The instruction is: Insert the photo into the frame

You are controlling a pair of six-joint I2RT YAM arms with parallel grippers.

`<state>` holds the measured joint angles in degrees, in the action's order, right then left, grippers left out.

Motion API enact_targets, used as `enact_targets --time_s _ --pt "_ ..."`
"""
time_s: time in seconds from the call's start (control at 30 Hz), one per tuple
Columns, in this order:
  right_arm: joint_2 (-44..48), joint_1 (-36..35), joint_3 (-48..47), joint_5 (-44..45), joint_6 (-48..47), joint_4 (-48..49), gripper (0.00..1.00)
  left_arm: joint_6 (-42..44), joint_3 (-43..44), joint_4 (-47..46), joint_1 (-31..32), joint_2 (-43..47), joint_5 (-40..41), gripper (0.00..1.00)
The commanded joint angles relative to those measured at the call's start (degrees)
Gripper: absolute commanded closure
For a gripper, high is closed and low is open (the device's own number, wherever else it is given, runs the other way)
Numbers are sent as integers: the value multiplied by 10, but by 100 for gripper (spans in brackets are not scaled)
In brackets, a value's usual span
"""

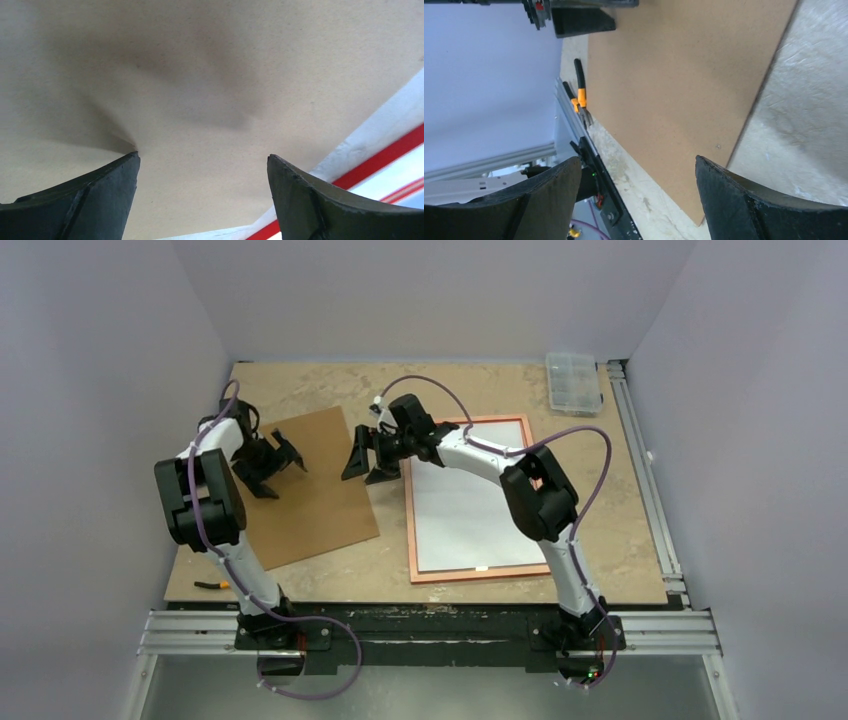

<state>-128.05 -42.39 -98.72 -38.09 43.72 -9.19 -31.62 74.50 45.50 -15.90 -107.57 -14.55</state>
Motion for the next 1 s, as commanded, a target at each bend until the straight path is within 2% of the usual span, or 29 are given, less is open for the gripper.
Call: enact_targets --time_s 0.0,0.37,0.6,0.83,0.97 --pt "31 6 0 56 -38 -25 18 28 62 65 0 28 93 2" --pt "-46 6 -83 150 -89 -141 18 69 159 126 -68 -24 144 0" --pt "-71 2 -118 172 -92 -170 18 104 171 148 -76 -65 206 0" --pt "-76 -7 -120 185 -86 -177 18 129 183 165 -74 -99 165 0" --pt "-84 -22 -134 194 -85 -190 18 127 190 176 -67 -118 173 3"
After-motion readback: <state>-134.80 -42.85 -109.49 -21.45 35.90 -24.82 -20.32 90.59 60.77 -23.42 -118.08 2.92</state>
